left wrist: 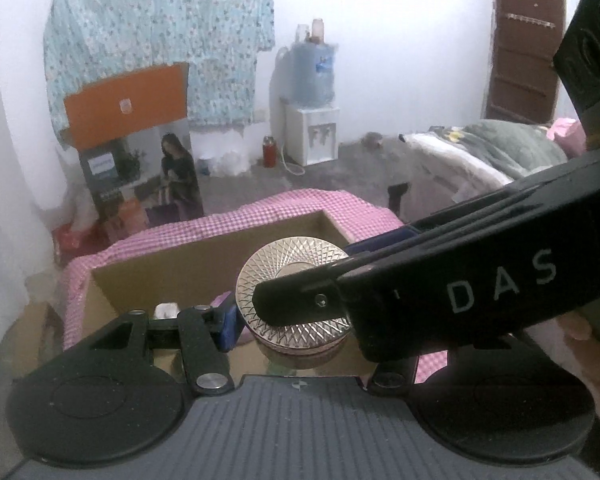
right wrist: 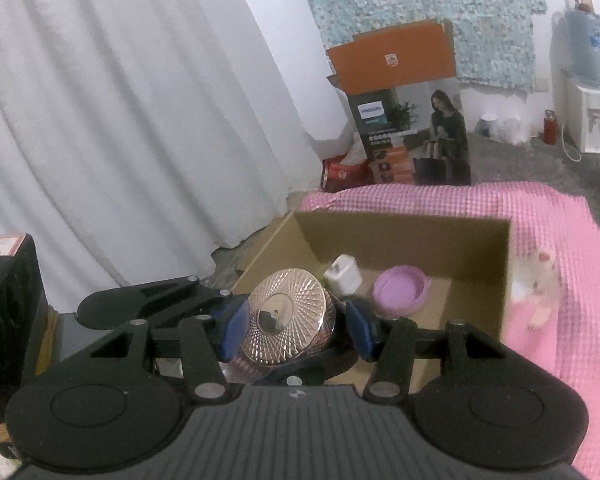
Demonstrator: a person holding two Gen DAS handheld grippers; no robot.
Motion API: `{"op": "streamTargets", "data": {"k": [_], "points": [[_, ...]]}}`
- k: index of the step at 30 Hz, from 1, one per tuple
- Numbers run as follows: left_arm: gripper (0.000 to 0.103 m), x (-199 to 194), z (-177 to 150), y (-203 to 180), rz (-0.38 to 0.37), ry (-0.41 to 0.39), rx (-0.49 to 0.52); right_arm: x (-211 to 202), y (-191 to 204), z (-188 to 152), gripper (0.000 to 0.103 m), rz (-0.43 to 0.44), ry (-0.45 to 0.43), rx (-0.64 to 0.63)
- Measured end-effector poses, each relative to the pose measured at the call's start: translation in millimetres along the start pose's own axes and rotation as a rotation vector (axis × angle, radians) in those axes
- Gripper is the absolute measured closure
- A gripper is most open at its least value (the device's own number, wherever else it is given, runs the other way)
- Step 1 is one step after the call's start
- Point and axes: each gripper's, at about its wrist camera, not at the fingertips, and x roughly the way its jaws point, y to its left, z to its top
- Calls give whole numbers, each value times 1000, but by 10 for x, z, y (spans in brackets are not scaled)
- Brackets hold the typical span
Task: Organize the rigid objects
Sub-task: 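Carry the gold-lidded jar into the box and open the right gripper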
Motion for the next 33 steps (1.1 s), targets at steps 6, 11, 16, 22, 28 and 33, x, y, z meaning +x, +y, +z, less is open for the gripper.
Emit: {"op": "streamTargets", "data": {"k": [6,11,16,22,28,33], "points": [[47,591,189,138,-28,112,-52,370,-501,330,47,1,106,61],[47,1066,246,254,-57,208,-118,708,-817,452,46,-15,192,92],[47,1332,271,327,-79,269,-169,978,-1027,526,46,-36,252,94],[47,1539,293,367,-100,320,-198,1161,-1179,584,47,-56,293,83],[46,1699,345,405,-121,358,-228,1290,-1274,641,50,-79,317,68],[42,1733,365,414,-131,355,-235,1376,-1316,670,52,-90,325,57]]}}
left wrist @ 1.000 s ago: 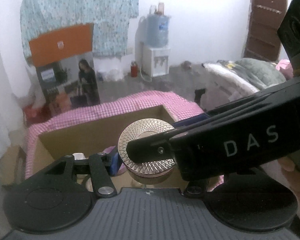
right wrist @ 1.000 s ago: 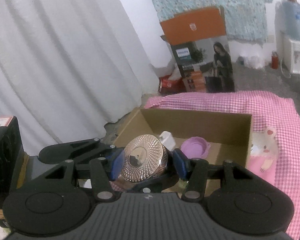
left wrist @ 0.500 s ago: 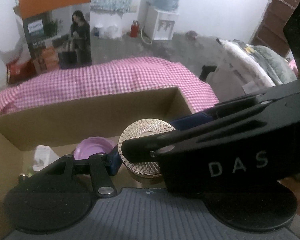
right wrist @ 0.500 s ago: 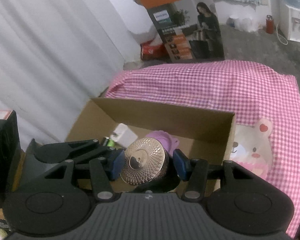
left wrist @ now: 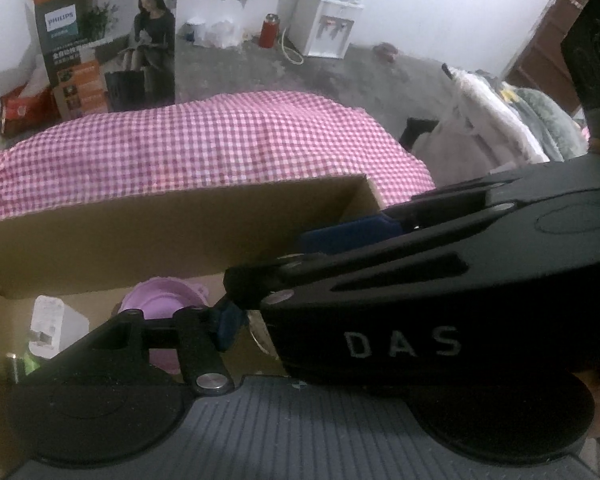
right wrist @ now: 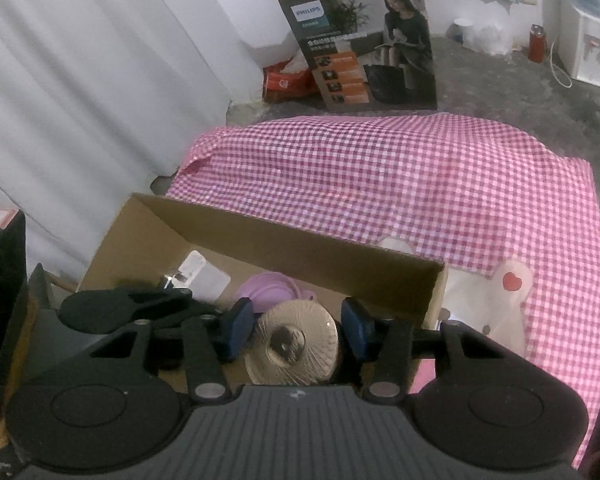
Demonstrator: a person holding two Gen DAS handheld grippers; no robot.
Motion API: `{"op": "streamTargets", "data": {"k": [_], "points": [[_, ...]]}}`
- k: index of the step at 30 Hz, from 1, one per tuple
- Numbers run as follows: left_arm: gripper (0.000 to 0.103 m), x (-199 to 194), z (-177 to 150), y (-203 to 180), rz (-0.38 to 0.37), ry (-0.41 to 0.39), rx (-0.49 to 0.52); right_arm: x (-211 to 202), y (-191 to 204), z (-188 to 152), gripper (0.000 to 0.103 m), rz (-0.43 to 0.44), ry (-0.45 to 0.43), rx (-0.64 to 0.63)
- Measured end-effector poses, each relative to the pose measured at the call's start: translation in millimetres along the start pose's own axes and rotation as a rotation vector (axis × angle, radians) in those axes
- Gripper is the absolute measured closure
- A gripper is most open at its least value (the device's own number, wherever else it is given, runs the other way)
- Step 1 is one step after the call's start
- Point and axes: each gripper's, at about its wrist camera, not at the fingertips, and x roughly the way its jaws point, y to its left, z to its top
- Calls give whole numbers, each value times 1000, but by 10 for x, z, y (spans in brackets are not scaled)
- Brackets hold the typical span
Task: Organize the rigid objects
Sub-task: 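Carry the gold-lidded jar into the box and open the right gripper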
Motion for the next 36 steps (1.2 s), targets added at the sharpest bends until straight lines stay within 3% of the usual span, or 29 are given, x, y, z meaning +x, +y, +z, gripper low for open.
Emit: {"op": "streamTargets", "data": {"k": [6,13,15,18,22,23,31,36], "points": [[40,-48,15,-19,-3,-21,3,-26,-15,9,52,0,-19,-3],[28,-318,-72,-134,15,-94,58,-274,103,-99,51,2,-89,-9],[27,-427,-137,-185,23,-117,86,-422,168,-163,49,-3,-125,-14],[19,-613,-262,-257,32,-150,116,-677,292,-302,30,-3,-193,-24],[10,-930,-501,-306,37,-212,141,-1076,493,-575,3,-13,-307,-42],[9,-1013,-577,-317,37,-228,145,-1175,544,-653,1,-15,-332,-50],[0,-1627,-1310,-331,75,-331,199,-1648,1051,-1449,0,-91,-493,-73],[0,-1890,-1765,-242,152,-377,221,-1600,1349,-1841,0,-95,-508,-72]]}}
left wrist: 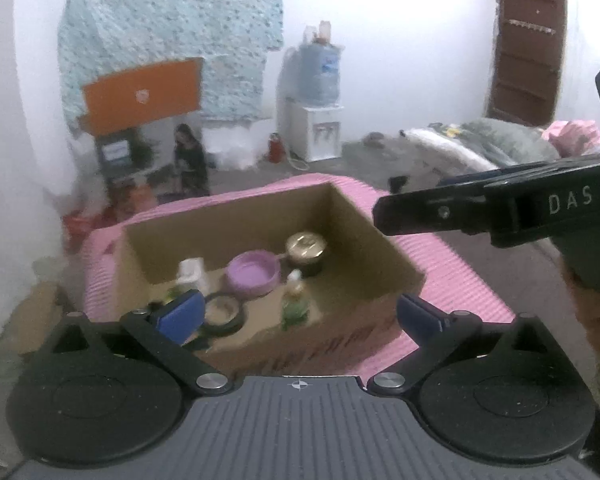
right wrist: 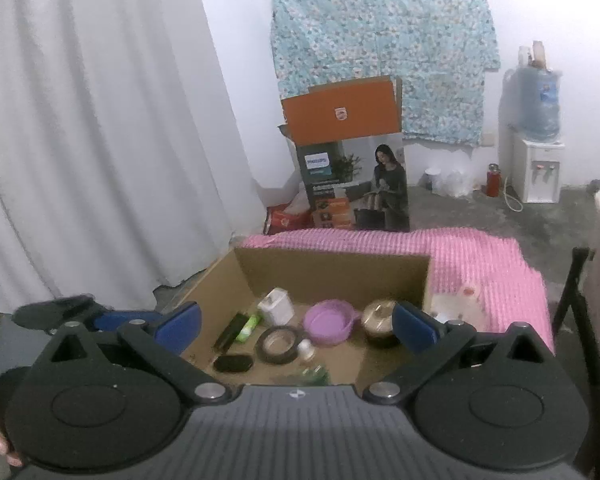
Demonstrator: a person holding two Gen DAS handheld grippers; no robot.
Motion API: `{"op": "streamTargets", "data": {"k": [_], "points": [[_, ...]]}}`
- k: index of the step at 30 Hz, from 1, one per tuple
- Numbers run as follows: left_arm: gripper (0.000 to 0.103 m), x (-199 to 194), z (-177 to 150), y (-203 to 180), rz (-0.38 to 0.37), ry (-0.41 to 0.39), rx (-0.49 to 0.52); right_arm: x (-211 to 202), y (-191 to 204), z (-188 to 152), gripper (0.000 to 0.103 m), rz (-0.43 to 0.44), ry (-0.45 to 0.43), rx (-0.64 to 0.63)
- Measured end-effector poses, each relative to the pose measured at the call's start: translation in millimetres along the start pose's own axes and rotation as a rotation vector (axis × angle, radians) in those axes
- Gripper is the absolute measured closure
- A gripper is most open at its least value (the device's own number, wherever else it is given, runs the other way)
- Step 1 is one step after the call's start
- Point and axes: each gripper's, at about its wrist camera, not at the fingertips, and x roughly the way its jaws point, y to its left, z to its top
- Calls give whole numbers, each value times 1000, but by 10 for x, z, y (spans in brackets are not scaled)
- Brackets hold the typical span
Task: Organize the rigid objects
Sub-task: 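Carry the gold-lidded jar into the box and open the right gripper, then move the right gripper to the white supplement bottle and grasp it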
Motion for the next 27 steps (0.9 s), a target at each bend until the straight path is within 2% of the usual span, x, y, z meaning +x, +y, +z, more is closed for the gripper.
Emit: {"op": "streamTargets", "data": {"k": [8,16,20,22,25,27], "points": [[0,-239,-457,282,158,-8,-43,132,393,-266,0,162,57,38],[1,74,-751,600,280,39,-85,769,782,-460,0,248,203,40],[3,243,-821,714,305,45,-91,1116,934,-566,0,258,266,43],[7,328,-841,750,313,54,-90,1269,976,-605,0,268,290,61],[11,387,-888,771,293,60,-93,1424,1006,-649,0,290,311,91],[20,406,-898,771,274,62,-97,1526,986,-667,0,309,327,121]]}}
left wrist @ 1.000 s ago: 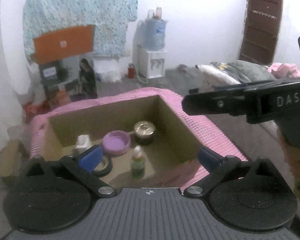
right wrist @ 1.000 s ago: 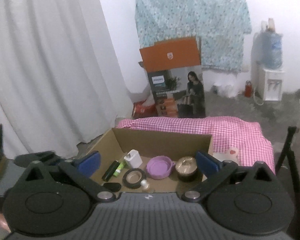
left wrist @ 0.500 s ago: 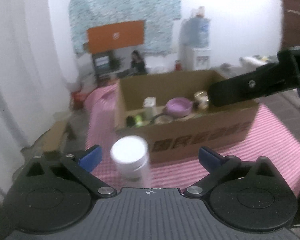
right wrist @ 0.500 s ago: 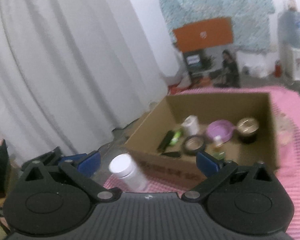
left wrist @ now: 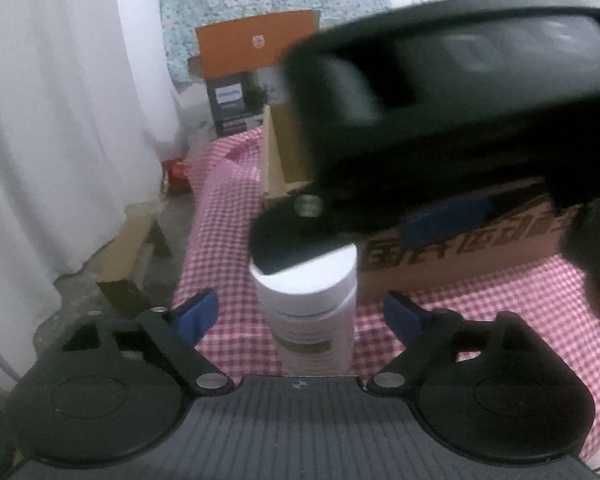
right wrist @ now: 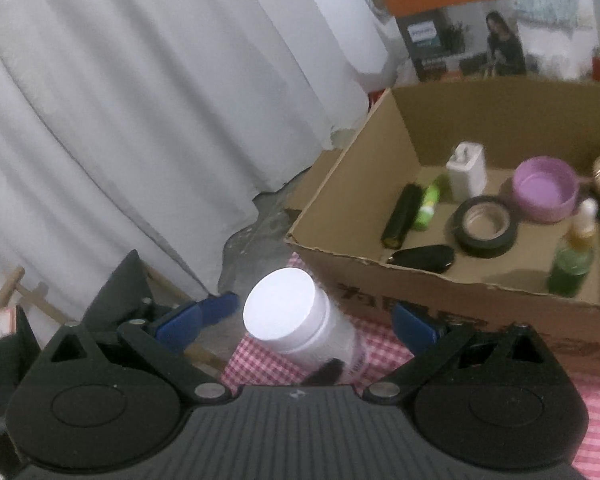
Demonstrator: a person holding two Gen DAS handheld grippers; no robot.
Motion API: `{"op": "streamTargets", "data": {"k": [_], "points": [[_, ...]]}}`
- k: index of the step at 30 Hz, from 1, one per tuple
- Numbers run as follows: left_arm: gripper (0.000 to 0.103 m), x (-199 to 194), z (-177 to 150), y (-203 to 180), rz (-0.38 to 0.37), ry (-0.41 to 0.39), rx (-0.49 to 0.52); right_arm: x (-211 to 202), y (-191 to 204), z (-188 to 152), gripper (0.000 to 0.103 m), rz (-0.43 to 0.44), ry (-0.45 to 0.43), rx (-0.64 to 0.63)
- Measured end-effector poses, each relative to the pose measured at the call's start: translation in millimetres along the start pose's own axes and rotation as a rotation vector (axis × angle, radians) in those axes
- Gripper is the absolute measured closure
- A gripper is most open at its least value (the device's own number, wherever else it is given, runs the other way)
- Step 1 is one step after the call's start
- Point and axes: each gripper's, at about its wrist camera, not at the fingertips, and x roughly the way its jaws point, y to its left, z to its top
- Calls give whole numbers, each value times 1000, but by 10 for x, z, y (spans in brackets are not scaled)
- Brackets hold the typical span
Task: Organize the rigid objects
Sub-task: 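Move the right gripper to the white supplement bottle and grasp it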
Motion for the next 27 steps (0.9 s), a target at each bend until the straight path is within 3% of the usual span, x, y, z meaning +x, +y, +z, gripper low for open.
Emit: {"op": "streamTargets", "data": {"k": [4,7,11,13,27], "points": [[41,23,-17,22,-15,10,-11,143,-89,21,7,18,25,44],[49,-25,-18,6,-21,11,-23,185,-129,14,16,26,43,69],[50,-68,-11,-43,-57,15,-33,156,-160,-25,31,31,55,88],[50,-84,3,-94,-68,16,-28,128,-179,-38,33,24,53,92],[50,-145,1,-642,-262,26,93,-611,-470,-322,33,-94,6,136]]}}
